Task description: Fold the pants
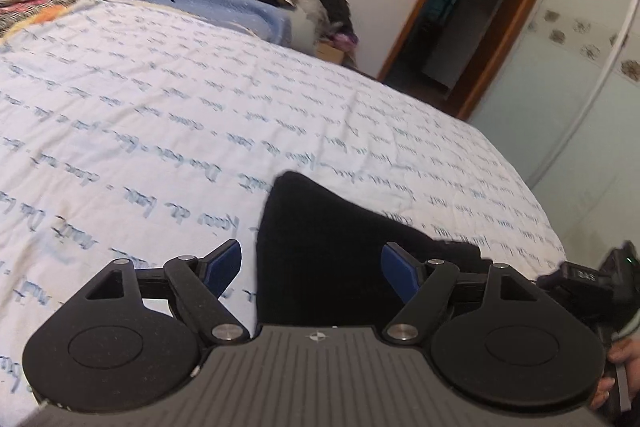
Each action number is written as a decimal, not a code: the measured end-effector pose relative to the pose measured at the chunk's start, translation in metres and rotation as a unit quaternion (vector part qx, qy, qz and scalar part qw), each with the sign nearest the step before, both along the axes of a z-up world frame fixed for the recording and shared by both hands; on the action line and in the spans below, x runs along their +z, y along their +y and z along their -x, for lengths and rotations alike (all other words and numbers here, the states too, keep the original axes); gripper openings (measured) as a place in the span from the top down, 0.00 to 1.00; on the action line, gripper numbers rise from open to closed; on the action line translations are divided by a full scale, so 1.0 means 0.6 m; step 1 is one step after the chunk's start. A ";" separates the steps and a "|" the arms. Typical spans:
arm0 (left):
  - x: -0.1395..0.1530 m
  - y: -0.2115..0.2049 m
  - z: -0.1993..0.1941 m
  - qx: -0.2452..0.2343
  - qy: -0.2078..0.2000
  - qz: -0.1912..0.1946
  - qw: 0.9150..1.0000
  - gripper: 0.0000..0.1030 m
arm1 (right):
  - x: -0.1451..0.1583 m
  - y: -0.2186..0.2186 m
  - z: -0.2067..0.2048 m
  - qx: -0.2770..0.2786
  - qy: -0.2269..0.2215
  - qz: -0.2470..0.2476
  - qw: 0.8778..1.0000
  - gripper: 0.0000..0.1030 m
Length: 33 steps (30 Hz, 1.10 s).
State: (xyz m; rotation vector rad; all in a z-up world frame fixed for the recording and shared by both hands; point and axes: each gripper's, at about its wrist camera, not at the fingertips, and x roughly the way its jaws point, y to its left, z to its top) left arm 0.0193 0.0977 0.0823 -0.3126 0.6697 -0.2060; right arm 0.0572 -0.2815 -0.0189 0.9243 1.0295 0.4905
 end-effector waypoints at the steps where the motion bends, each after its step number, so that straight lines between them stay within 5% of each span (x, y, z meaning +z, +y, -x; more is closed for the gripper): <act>1: -0.003 -0.005 -0.003 -0.007 0.001 0.004 1.000 0.24 | -0.009 0.003 -0.006 0.005 0.012 -0.007 1.000 0.24; 5: -0.015 -0.025 -0.011 -0.025 0.005 0.015 1.000 0.24 | -0.012 0.025 -0.012 0.022 0.009 -0.039 0.999 0.24; 8: -0.022 -0.031 -0.012 -0.032 0.008 0.011 0.999 0.23 | -0.009 0.048 -0.016 0.037 0.000 -0.009 0.999 0.25; 10: -0.027 -0.033 -0.012 -0.034 0.011 0.009 0.999 0.23 | -0.007 0.059 -0.012 0.036 -0.017 0.012 0.999 0.58; 11: -0.028 -0.034 -0.012 -0.033 0.012 0.006 0.999 0.23 | -0.006 0.067 -0.014 0.050 -0.017 0.031 0.998 0.87; 23: -0.002 -0.057 0.000 -0.051 -0.020 -0.003 0.998 0.11 | 0.085 -0.007 0.004 0.053 -0.086 0.099 0.990 0.88; 29: -0.030 -0.120 -0.026 -0.090 0.004 -0.005 0.996 0.10 | -0.004 -0.048 0.006 0.033 -0.014 0.089 0.995 0.86; 33: -0.026 -0.163 -0.027 -0.116 -0.027 -0.061 0.991 0.09 | 0.014 -0.070 0.016 0.013 -0.020 0.085 0.996 0.79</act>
